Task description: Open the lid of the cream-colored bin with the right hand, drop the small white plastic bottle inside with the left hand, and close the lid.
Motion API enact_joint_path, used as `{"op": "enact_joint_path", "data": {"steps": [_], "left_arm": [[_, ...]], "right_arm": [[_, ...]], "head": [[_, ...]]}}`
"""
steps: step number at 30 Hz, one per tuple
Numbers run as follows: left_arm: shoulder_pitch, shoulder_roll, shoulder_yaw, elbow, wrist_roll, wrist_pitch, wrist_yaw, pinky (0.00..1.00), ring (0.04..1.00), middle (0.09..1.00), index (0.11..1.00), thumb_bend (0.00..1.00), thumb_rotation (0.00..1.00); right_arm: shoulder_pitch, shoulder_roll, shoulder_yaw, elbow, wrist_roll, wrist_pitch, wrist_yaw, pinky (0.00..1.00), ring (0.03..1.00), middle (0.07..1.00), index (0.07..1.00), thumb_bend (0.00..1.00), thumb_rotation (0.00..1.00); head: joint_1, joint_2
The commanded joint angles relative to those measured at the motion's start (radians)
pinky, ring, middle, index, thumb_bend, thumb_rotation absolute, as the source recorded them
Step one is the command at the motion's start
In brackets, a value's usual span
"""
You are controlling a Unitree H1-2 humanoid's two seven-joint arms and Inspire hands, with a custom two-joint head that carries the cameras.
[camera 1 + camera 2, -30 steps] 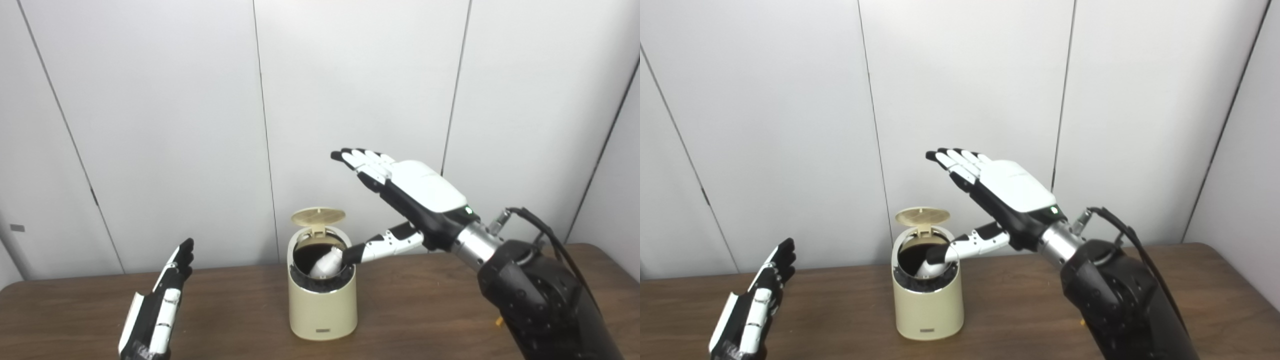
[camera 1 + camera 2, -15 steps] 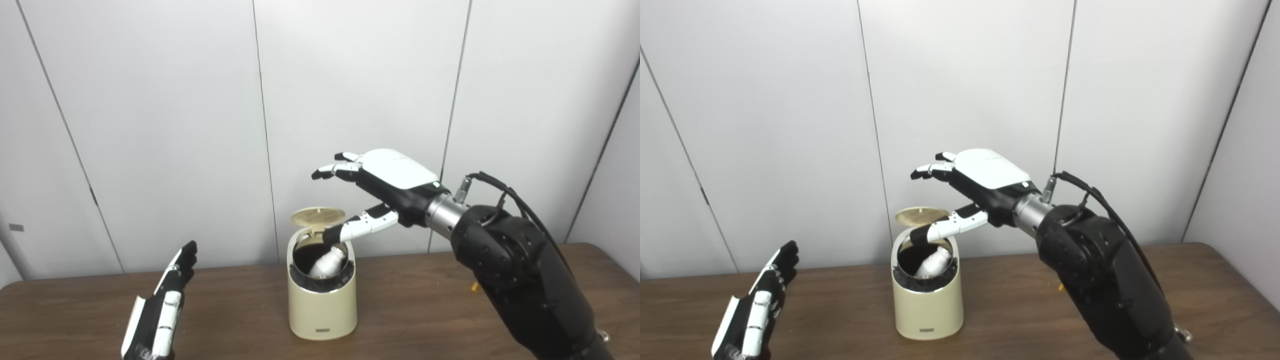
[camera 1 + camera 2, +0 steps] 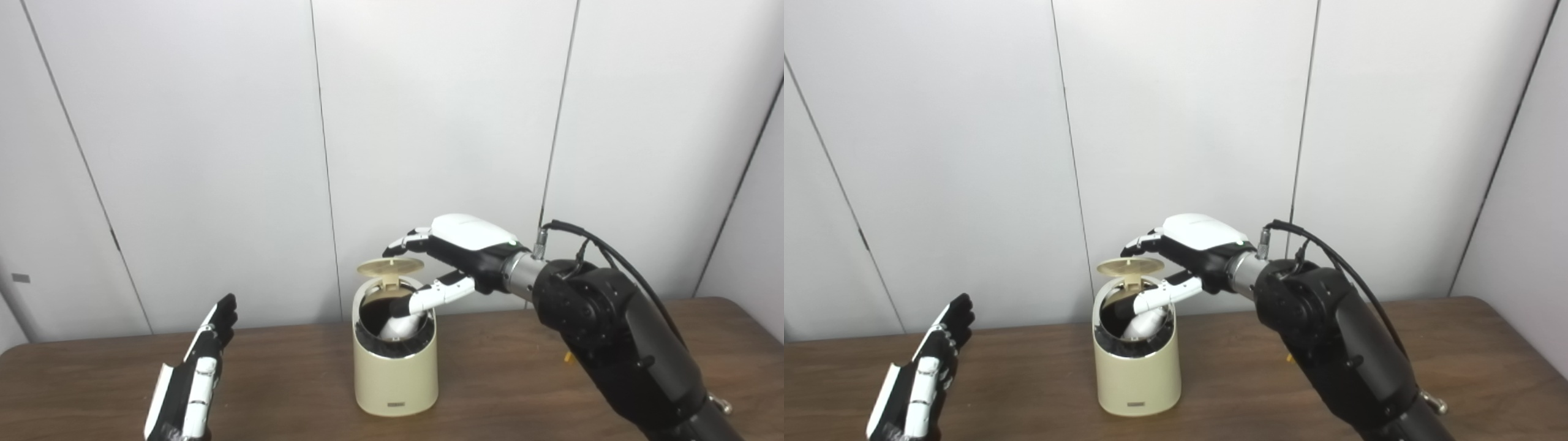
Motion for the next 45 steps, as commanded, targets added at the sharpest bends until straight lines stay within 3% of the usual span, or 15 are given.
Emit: {"op": "enact_joint_path", "data": {"steps": [1,10,16,27,32,45], "left_arm": [[-0.026,0.002,0.003,-0.043,0.003,-0.008,0.004,1.0,0.976,0.973,0.962,0.58,1.0],[-0.025,-0.004,0.003,-0.059,0.002,0.0,0.004,1.0,0.977,0.973,0.96,0.59,1.0],[-0.023,-0.007,0.005,-0.071,-0.003,0.004,0.005,1.0,0.984,0.976,0.966,0.61,1.0],[-0.021,-0.015,0.014,-0.076,0.01,-0.004,0.016,1.0,0.976,0.969,0.964,0.59,1.0],[-0.018,-0.013,0.011,-0.085,0.014,0.002,0.012,1.0,0.983,0.969,0.966,0.59,1.0],[-0.016,-0.022,0.011,-0.113,0.017,0.018,0.019,1.0,0.981,0.968,0.965,0.6,1.0]], "right_arm": [[-0.029,-0.017,-0.01,-0.011,0.005,-0.024,-0.036,0.92,0.945,0.86,0.834,1.0,1.0],[0.025,-0.029,-0.009,-0.049,0.017,-0.014,-0.016,0.93,0.942,0.842,0.822,1.0,1.0],[0.07,-0.04,-0.013,-0.111,0.006,0.032,0.019,1.0,0.954,0.841,0.836,0.98,1.0],[0.165,-0.043,-0.02,-0.141,0.05,0.03,-0.002,1.0,0.956,0.852,0.854,0.97,1.0],[0.196,-0.045,-0.012,-0.142,0.057,0.043,0.01,0.95,0.963,0.865,0.857,0.95,1.0],[0.225,-0.04,0.01,-0.119,0.039,0.032,-0.014,0.97,0.973,0.892,0.87,0.92,0.96]], "head": [[-0.001,-0.001],[-0.001,0.008],[0.001,0.015],[0.006,0.02],[0.009,0.03],[0.019,0.05]]}}
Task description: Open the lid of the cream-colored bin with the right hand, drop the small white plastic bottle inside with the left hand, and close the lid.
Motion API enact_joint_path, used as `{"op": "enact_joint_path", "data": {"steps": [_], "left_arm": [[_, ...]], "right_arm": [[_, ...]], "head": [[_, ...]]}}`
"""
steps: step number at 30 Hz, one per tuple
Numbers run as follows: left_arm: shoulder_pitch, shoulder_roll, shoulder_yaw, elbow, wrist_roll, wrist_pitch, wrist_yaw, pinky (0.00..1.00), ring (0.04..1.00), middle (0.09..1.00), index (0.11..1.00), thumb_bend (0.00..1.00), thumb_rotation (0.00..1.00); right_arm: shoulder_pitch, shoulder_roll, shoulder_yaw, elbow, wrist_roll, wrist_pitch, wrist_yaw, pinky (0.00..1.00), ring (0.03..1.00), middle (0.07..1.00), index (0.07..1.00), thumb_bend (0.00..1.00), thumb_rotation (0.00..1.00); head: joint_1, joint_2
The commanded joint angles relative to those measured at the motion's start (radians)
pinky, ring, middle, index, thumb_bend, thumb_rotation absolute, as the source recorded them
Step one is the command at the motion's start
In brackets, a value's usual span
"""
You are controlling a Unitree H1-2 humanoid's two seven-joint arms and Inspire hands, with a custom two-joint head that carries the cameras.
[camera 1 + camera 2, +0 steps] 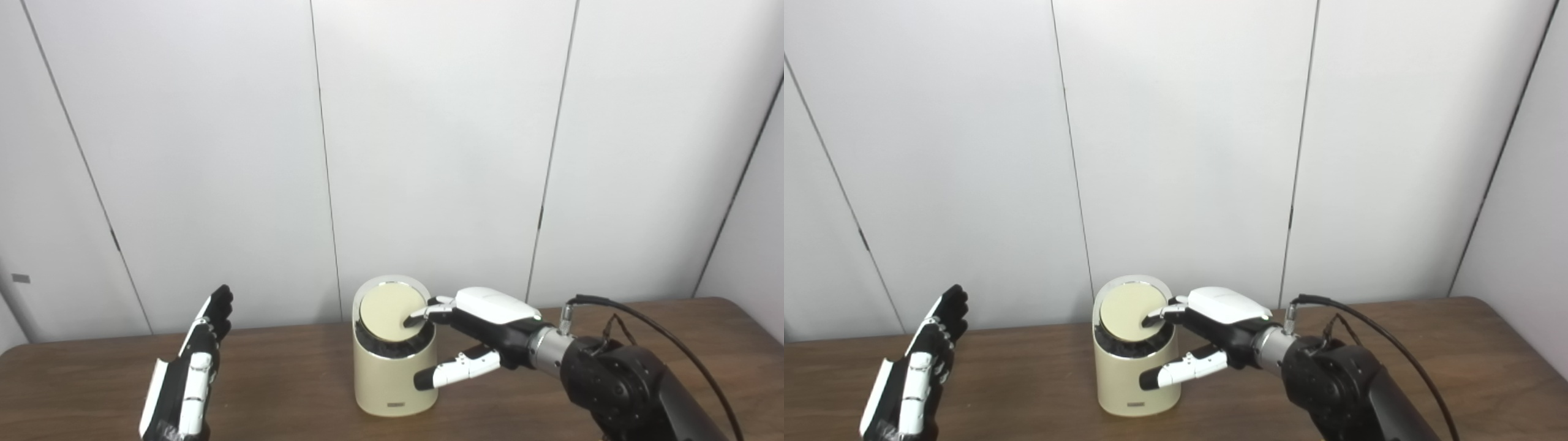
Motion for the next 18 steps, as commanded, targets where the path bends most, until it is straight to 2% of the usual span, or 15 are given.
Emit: {"op": "enact_joint_path", "data": {"steps": [1,4,5,7,12,15,18], "left_arm": [[-0.023,-0.001,0.002,-0.041,0.011,-0.015,0.009,1.0,0.982,0.969,0.967,0.59,1.0],[-0.023,-0.003,0.0,-0.048,0.017,-0.008,0.013,1.0,0.982,0.969,0.968,0.59,1.0],[-0.023,-0.003,0.0,-0.049,0.022,-0.005,0.015,1.0,0.983,0.969,0.968,0.59,1.0],[-0.024,-0.003,-0.002,-0.05,0.033,-0.008,0.019,1.0,0.98,0.965,0.965,0.59,1.0],[-0.027,-0.004,-0.007,-0.054,0.082,-0.019,0.033,1.0,0.966,0.948,0.938,0.57,1.0],[-0.025,-0.005,-0.01,-0.062,0.095,-0.011,0.032,1.0,0.965,0.945,0.933,0.57,1.0],[-0.023,-0.004,-0.013,-0.07,0.102,0.0,0.031,1.0,0.96,0.938,0.927,0.59,1.0]], "right_arm": [[-0.013,-0.011,0.004,0.007,-0.006,-0.016,-0.019,0.96,0.973,0.893,0.871,0.92,0.96],[-0.006,-0.01,0.033,0.008,-0.068,-0.051,-0.057,0.95,0.962,0.883,0.866,0.92,0.94],[-0.005,-0.012,0.055,0.003,-0.12,-0.066,-0.069,0.94,0.959,0.88,0.865,0.92,0.93],[-0.006,-0.016,0.088,-0.005,-0.196,-0.085,-0.074,0.98,0.954,0.881,0.856,0.9,0.94],[-0.016,-0.028,0.15,-0.025,-0.346,-0.133,-0.024,1.0,0.969,0.894,0.858,0.91,0.95],[-0.019,-0.024,0.164,-0.03,-0.399,-0.15,0.014,1.0,0.983,0.905,0.863,0.92,0.96],[-0.012,-0.016,0.174,-0.024,-0.455,-0.17,0.016,1.0,0.974,0.896,0.851,0.94,0.96]], "head": [[-0.001,0.0],[0.002,0.001],[0.001,0.001],[-0.001,0.002],[0.0,0.001],[0.004,0.002],[0.004,0.003]]}}
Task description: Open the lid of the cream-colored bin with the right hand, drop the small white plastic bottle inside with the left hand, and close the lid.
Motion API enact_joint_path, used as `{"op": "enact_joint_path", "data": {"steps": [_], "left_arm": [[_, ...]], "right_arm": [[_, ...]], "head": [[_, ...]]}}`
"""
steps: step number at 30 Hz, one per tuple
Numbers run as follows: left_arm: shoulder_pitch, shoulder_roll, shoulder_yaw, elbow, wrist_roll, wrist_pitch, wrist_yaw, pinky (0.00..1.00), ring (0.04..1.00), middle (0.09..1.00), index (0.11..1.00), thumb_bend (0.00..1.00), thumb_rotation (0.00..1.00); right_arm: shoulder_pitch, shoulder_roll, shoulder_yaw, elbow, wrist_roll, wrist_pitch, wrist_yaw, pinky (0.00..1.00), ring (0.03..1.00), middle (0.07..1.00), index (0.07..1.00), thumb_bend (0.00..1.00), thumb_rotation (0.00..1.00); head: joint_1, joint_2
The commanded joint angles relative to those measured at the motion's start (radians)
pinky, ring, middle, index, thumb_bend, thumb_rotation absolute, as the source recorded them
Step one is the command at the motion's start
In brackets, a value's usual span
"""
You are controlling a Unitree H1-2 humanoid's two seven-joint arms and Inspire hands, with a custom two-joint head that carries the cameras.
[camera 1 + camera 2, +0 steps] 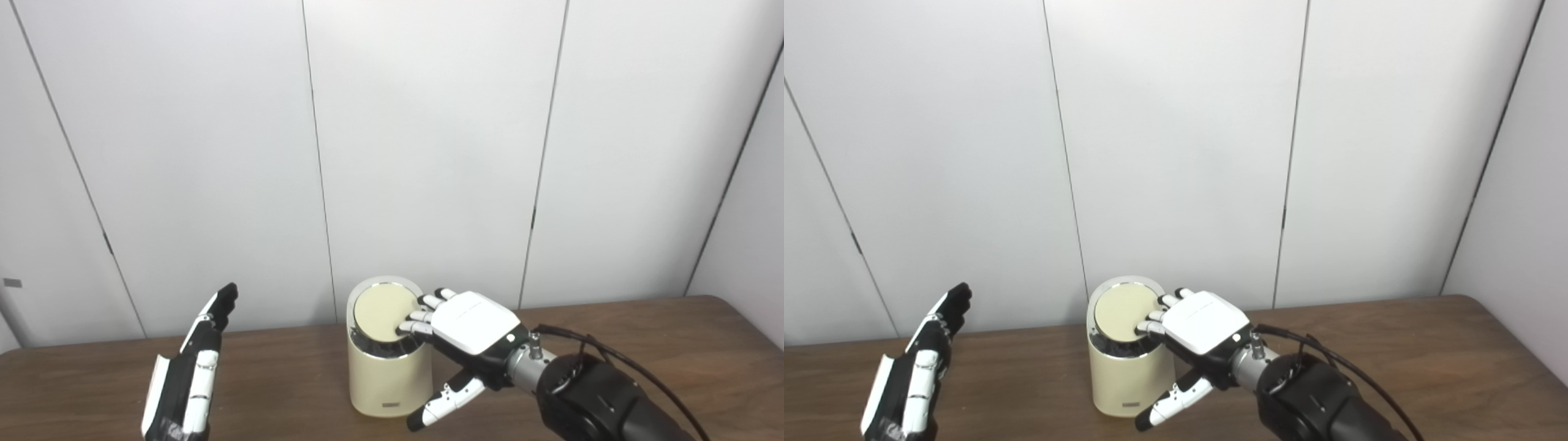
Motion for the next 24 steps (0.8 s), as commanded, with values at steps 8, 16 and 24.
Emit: {"op": "enact_joint_path", "data": {"steps": [8,16,24], "left_arm": [[-0.021,0.001,-0.006,-0.043,0.047,0.002,0.01,0.98,0.933,0.916,0.908,0.6,1.0],[-0.022,0.003,-0.005,-0.041,0.049,-0.006,0.011,0.97,0.929,0.912,0.903,0.58,1.0],[-0.023,0.002,0.002,-0.033,0.051,-0.018,0.019,0.96,0.923,0.907,0.896,0.57,0.99]], "right_arm": [[0.024,0.008,0.04,0.019,-0.144,-0.076,0.041,0.97,0.931,0.862,0.828,0.93,0.95],[0.064,0.05,-0.062,-0.031,-0.052,-0.035,0.041,0.97,0.942,0.866,0.838,0.9,0.91],[0.144,0.157,-0.311,-0.061,0.355,-0.006,-0.148,0.9,0.931,0.902,0.887,0.78,0.84]], "head": [[0.003,0.005],[0.003,0.005],[0.003,0.003]]}}
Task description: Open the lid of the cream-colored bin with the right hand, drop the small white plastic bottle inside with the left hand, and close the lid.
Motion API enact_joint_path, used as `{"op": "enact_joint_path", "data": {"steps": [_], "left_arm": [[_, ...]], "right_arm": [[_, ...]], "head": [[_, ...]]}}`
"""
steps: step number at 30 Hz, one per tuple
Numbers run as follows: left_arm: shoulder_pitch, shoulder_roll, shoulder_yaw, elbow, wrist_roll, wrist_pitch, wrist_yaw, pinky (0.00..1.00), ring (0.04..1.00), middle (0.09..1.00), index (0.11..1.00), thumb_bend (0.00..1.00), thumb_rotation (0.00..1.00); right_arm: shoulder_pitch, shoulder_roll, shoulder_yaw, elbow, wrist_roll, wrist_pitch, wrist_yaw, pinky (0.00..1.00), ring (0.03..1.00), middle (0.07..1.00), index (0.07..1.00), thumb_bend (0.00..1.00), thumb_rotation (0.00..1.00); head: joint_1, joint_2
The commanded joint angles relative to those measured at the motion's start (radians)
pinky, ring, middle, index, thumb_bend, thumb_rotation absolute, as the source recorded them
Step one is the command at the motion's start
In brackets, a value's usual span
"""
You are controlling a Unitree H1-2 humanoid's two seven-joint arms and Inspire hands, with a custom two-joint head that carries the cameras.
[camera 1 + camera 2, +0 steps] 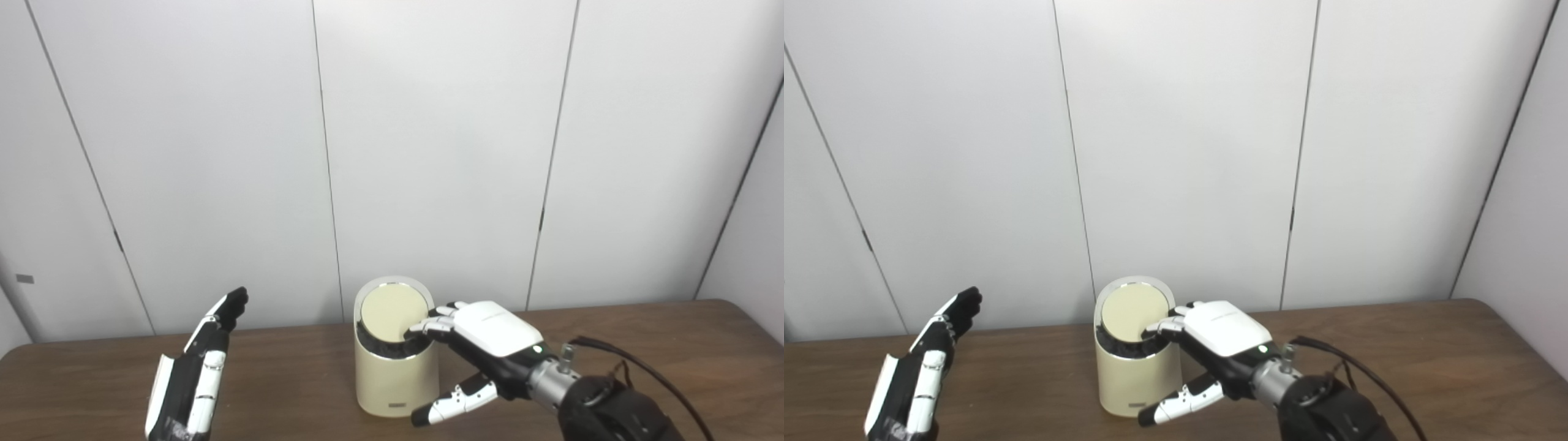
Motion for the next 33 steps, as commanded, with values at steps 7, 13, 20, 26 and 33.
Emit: {"op": "enact_joint_path", "data": {"steps": [7,13,20,26,33], "left_arm": [[-0.027,0.002,0.008,-0.014,0.031,-0.06,0.025,0.95,0.921,0.906,0.896,0.55,1.0],[-0.025,0.004,0.005,-0.01,0.023,-0.06,0.025,0.95,0.924,0.91,0.902,0.55,1.0],[-0.025,0.004,0.008,-0.003,0.008,-0.066,0.025,0.95,0.925,0.916,0.908,0.54,0.99],[-0.028,-0.005,0.021,0.019,-0.067,-0.091,0.019,0.96,0.929,0.928,0.918,0.51,0.96],[-0.028,-0.006,0.033,0.047,-0.098,-0.116,0.022,0.89,0.902,0.911,0.902,0.42,0.91]], "right_arm": [[0.03,0.058,-0.176,0.069,0.321,-0.174,-0.305,0.83,0.947,0.979,0.966,0.7,0.84],[0.067,0.073,-0.213,0.167,0.416,-0.315,-0.452,0.95,0.996,0.994,0.999,0.75,0.82],[0.113,0.099,-0.244,0.242,0.49,-0.459,-0.586,0.98,1.0,1.0,0.988,0.75,0.81],[0.177,0.149,-0.276,0.281,0.599,-0.568,-0.664,0.91,0.967,0.97,0.934,0.53,0.82],[0.227,0.203,-0.3,0.264,0.864,-0.51,-0.649,0.82,0.882,0.886,0.845,0.35,0.73]], "head": [[-0.001,-0.002],[-0.001,-0.003],[0.0,-0.003],[-0.005,-0.003],[-0.02,0.002]]}}
